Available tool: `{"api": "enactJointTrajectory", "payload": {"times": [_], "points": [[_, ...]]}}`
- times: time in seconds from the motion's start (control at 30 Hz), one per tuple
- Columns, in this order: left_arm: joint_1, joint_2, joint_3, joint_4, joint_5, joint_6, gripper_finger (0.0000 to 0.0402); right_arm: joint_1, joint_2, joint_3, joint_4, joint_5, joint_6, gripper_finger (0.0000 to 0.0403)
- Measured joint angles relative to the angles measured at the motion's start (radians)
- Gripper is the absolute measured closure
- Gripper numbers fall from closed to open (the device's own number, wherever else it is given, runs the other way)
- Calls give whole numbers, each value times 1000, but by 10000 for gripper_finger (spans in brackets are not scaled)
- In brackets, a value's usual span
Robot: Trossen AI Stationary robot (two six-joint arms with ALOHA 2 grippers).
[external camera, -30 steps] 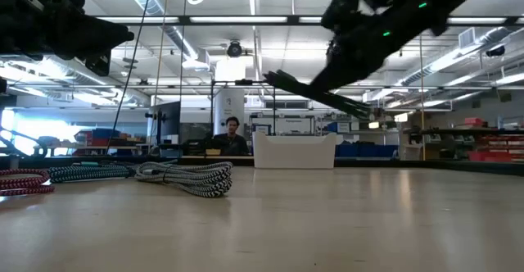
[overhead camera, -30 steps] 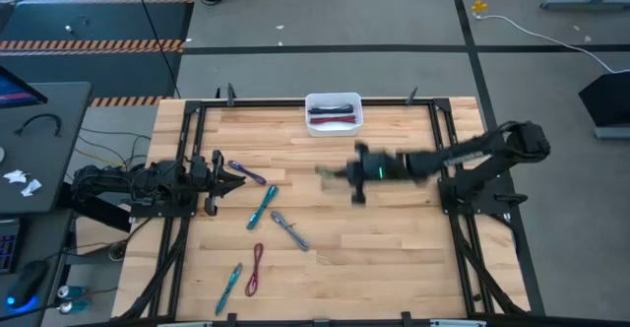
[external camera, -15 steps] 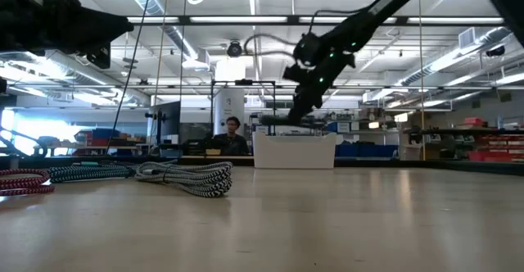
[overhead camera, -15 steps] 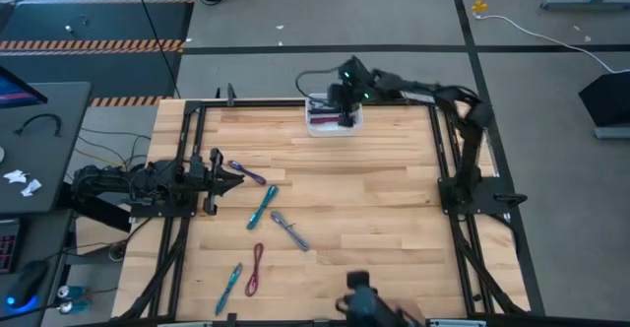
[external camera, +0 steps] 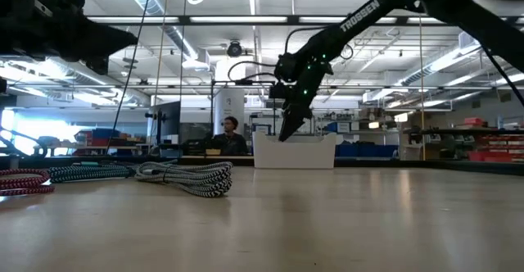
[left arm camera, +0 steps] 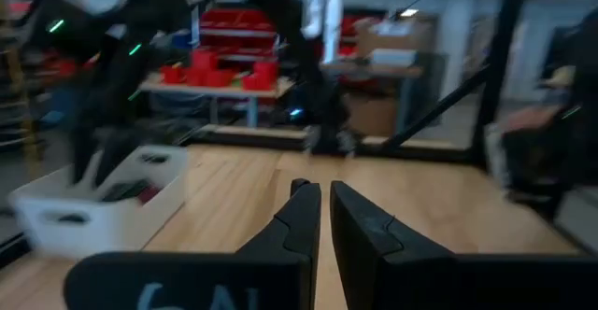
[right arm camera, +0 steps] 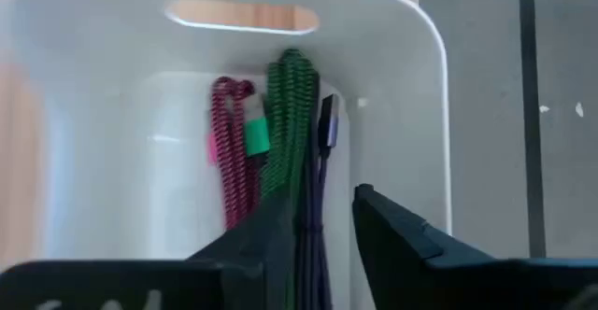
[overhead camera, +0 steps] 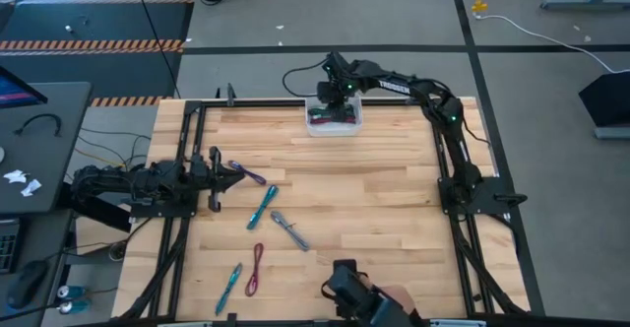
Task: Pick and place USB-C Cables
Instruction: Put the violet charger cable into the white bin
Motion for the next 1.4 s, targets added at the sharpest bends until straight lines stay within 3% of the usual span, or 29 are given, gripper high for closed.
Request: {"api": "enactJointTrajectory", "payload": {"times": [0.1, 0.17, 0.27, 0.33, 0.63, 0.7, 0.83, 1.0, 1.2, 1.4], "points": [[0, 2, 0, -31, -54, 10, 372, 11, -72, -20, 6, -39, 55, 271], [0, 24, 3, -36, -71, 34, 371, 26, -136, -70, 8, -130, 79, 273], [0, 90, 46, -76, -126, 53, 364, 78, -235, -212, 69, -290, 111, 280], [0, 150, 107, -119, -172, 56, 356, 127, -315, -338, 164, -343, 134, 284], [60, 592, 527, -561, -229, 34, 286, 403, -598, -899, 751, -257, 391, 288], [100, 726, 620, -675, -192, 14, 269, 455, -627, -991, 867, -234, 450, 288], [190, 985, 756, -807, -11, 7, 236, 537, -660, -1131, 1105, -188, 555, 289], [283, 1267, 861, -921, 146, 116, 187, 601, -663, -1239, 1313, -153, 620, 289], [357, 1528, 926, -1001, 150, 356, 144, 636, -663, -1283, 1374, -149, 647, 289], [382, 1709, 929, -1003, 84, 549, 164, 656, -663, -1285, 1366, -149, 647, 289]]}}
